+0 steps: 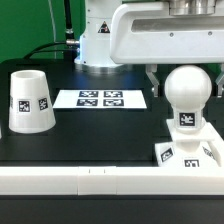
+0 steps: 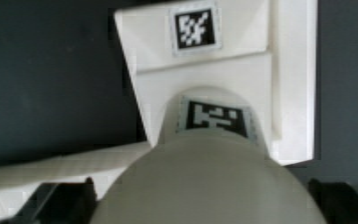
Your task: Assemble lamp
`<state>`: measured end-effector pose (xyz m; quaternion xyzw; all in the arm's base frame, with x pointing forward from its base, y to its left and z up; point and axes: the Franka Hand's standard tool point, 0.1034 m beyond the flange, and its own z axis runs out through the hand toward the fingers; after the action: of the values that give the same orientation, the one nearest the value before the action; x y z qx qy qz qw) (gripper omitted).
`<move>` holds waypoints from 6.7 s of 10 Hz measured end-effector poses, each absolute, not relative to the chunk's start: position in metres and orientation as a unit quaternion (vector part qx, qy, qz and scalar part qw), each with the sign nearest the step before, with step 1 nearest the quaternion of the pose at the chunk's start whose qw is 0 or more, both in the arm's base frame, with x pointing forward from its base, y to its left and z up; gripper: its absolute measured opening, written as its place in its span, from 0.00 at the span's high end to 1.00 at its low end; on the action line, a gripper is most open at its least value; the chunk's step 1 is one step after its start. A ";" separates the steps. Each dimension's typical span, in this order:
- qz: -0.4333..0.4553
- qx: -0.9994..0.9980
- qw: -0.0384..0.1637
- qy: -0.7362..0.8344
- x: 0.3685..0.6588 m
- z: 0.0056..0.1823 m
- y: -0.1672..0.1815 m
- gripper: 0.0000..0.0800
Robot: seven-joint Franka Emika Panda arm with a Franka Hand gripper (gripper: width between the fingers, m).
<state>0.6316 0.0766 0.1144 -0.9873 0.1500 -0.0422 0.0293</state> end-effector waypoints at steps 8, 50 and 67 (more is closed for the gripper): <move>0.007 -0.896 0.058 0.440 0.622 0.110 0.086 0.28; 0.020 -0.579 -0.027 -0.814 0.623 0.110 0.084 0.24; 0.020 -0.928 -0.007 -0.372 0.621 0.110 0.088 0.28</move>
Offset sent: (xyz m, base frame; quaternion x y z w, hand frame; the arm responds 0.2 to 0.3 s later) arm 0.0031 0.0048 -0.0031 -0.0020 -0.0253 0.2491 0.9681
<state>0.6207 0.0880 0.1098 -0.9279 -0.3721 0.0199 -0.0066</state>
